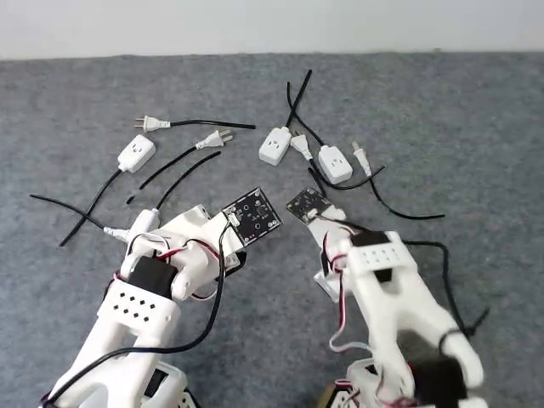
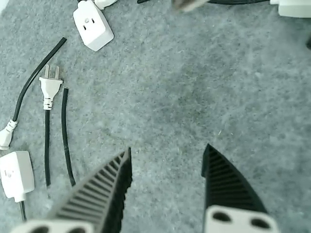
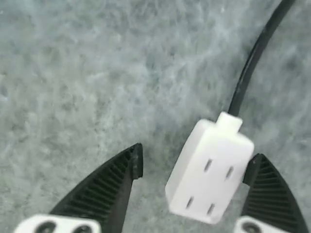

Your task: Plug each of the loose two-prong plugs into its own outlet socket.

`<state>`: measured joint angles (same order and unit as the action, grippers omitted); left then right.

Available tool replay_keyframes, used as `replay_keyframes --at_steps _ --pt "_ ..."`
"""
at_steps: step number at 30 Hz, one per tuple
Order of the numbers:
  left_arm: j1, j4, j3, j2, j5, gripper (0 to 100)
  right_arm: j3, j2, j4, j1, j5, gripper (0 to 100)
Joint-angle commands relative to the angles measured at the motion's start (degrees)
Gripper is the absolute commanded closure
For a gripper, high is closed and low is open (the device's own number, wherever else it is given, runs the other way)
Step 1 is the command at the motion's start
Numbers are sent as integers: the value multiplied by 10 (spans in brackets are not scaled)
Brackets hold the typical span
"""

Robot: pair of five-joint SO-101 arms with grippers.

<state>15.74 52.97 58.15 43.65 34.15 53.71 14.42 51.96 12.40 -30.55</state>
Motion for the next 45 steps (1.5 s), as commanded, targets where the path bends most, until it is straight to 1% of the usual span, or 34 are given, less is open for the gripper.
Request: replay_keyframes --at_steps 1,9,16,19,23,25,26,30,31,41,43,45 --pt "2 -18 7 11 8 776 -58 -25 4 1 -7 660" --pt "3 -18 7 12 8 776 -70 -32 15 1 -8 662" --pt "3 -18 7 12 8 776 -69 -33 79 0 -7 663" --pt "3 -18 7 12 8 776 -66 -33 80 -15 -7 663" --pt "3 -18 7 12 8 776 -64 -33 80 -14 -7 664" --pt "3 -18 7 12 8 776 -64 -33 80 -13 -7 705" --pt "3 -18 7 12 8 776 -64 -33 80 -13 -7 746" --pt "3 -18 7 12 8 776 -64 -33 80 -13 -4 961" --pt "3 -18 7 12 8 776 -64 -33 79 -13 -4 984" --pt "3 -18 7 12 8 776 -62 -33 80 -10 -3 988" --pt "3 -18 7 12 8 776 -52 -32 80 7 -3 988" --pt "3 -18 7 12 8 776 -37 -32 80 45 -3 988"
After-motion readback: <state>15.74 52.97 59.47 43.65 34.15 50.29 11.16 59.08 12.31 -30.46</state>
